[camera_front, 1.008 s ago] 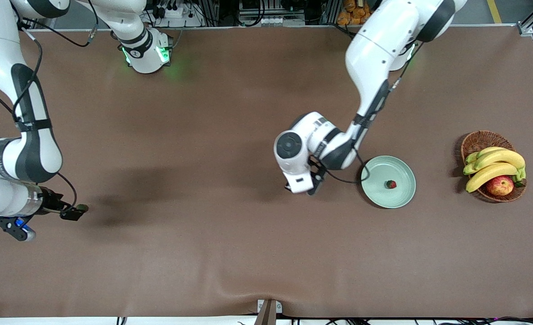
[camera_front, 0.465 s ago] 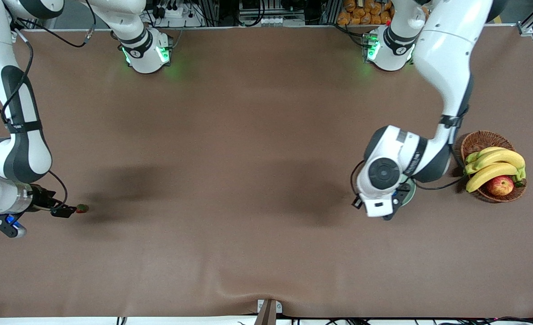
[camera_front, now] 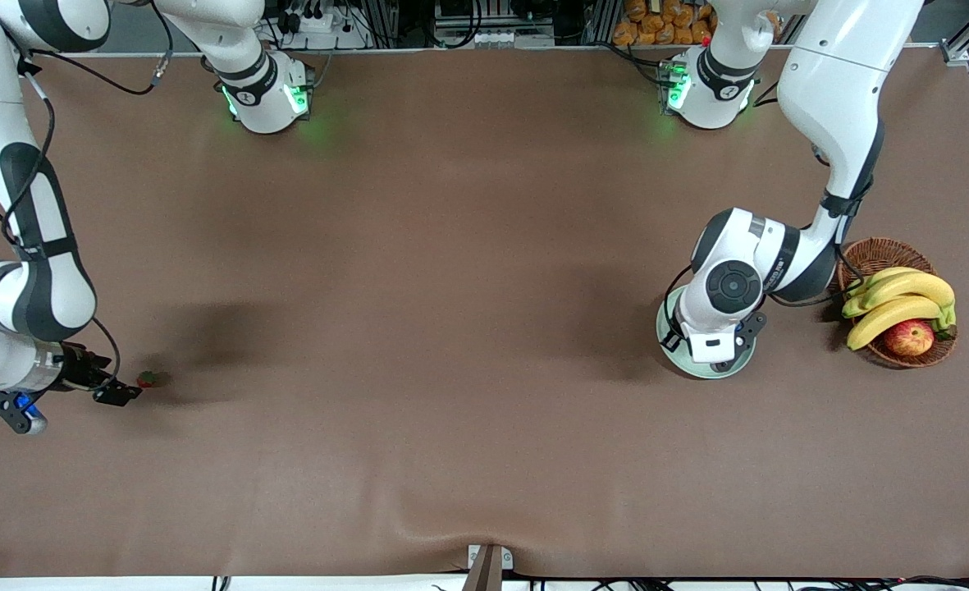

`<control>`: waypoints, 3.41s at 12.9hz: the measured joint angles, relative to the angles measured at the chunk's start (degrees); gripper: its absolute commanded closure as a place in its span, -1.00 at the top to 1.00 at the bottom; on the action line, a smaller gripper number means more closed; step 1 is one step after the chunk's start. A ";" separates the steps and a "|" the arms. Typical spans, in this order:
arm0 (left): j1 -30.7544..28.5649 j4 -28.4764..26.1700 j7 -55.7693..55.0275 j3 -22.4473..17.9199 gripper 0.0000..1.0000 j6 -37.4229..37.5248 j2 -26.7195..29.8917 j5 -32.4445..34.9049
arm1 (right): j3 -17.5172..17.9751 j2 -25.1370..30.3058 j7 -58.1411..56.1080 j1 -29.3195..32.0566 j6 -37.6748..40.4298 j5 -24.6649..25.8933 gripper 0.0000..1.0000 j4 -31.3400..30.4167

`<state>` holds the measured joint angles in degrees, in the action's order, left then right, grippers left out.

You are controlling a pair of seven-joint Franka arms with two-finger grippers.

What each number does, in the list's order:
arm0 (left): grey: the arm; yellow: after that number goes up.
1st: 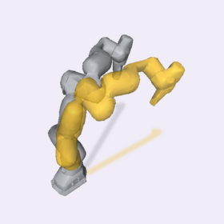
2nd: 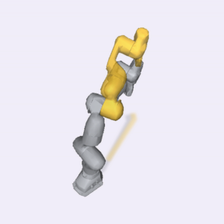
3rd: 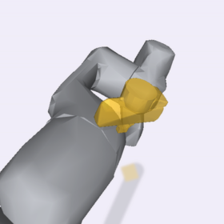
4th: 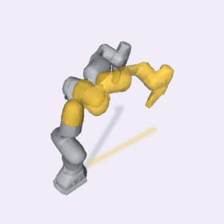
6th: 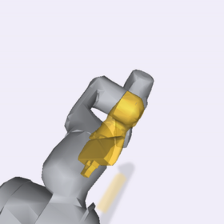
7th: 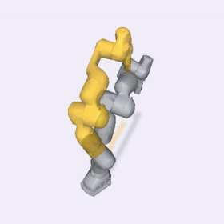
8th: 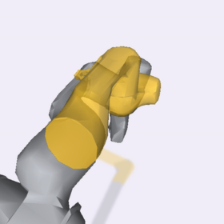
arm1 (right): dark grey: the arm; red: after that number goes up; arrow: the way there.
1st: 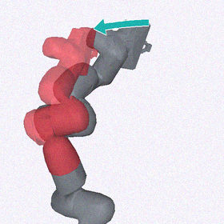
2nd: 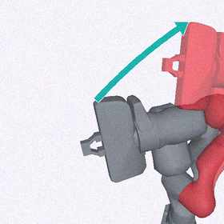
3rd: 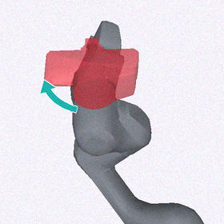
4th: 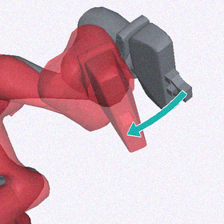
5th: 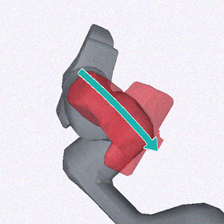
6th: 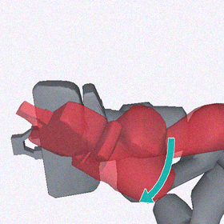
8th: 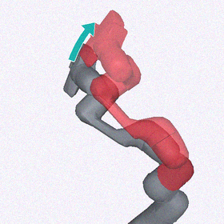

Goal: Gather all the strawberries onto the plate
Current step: 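Place the strawberry on the plate while the right gripper reaches the last, then grasp the last red strawberry with the right gripper, then carry the strawberry toward the plate and release it mid-table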

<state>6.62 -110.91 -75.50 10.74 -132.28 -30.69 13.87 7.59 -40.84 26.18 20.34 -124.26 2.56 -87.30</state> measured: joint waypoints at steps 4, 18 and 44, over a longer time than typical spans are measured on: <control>-3.02 -0.61 1.06 0.04 1.00 -2.72 0.15 0.01 | -0.02 -2.19 0.00 0.12 -3.54 -0.15 1.00 -0.70; 1.50 17.57 -4.78 9.93 1.00 9.44 3.44 -1.81 | -0.04 -3.23 0.00 0.47 -4.03 -0.49 -1.00 -1.35; 0.49 27.10 -8.25 9.67 1.00 13.09 -1.74 -1.81 | 17.25 -3.22 -6.39 -41.32 -17.00 -0.31 -1.00 -1.92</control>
<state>7.11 -83.81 -83.75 20.40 -119.19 -32.42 12.06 24.85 -44.06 19.79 -20.98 -141.26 2.25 -89.22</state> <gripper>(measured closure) 0.000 0.714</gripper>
